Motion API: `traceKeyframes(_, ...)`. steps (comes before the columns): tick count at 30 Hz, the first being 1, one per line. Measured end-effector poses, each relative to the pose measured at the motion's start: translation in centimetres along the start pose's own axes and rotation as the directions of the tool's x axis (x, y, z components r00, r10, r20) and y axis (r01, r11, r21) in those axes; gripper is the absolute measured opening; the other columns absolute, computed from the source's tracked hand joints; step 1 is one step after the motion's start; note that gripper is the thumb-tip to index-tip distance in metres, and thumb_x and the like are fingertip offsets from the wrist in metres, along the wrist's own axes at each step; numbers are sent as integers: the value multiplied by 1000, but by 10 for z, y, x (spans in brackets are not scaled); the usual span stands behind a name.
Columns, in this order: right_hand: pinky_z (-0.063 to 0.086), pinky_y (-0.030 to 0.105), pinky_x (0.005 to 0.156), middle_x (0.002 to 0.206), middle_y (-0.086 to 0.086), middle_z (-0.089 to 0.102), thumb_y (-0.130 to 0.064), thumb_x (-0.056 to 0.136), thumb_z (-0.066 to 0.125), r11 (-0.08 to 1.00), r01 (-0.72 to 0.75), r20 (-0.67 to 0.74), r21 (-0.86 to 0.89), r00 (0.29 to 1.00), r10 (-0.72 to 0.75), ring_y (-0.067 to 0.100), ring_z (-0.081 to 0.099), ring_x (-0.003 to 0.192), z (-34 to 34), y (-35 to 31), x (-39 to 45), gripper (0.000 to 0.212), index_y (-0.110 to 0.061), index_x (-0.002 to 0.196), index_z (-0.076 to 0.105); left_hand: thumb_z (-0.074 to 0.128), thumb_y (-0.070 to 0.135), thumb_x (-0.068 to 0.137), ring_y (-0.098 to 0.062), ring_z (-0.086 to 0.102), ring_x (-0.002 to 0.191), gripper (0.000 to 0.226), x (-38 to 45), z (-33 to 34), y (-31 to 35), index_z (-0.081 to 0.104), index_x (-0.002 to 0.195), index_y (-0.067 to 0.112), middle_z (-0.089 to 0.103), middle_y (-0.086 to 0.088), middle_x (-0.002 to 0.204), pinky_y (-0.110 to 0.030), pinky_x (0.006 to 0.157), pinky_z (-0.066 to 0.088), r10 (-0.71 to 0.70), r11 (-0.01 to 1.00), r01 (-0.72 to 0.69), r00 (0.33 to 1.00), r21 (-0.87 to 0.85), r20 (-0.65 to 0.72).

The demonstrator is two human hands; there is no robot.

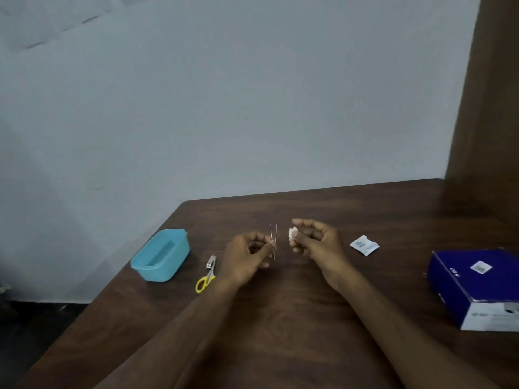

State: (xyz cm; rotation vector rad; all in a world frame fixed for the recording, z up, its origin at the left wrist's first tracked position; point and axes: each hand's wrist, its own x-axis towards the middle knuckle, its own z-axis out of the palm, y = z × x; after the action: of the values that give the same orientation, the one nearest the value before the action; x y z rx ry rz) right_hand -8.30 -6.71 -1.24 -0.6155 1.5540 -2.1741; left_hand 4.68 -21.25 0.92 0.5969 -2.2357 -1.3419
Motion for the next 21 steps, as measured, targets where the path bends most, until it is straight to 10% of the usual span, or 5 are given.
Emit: traceKeyframes(21,63,29,77,93,14,81,6,90,77,1000,-5,-145,-26,989,1,21,79,86,-19,8,26,25,-5,113,76,79,25,97,-4,68,60,2,64,51,-29,81,97,23,80,7,78,-21,55,51,179,977,-170,982,-127,58)
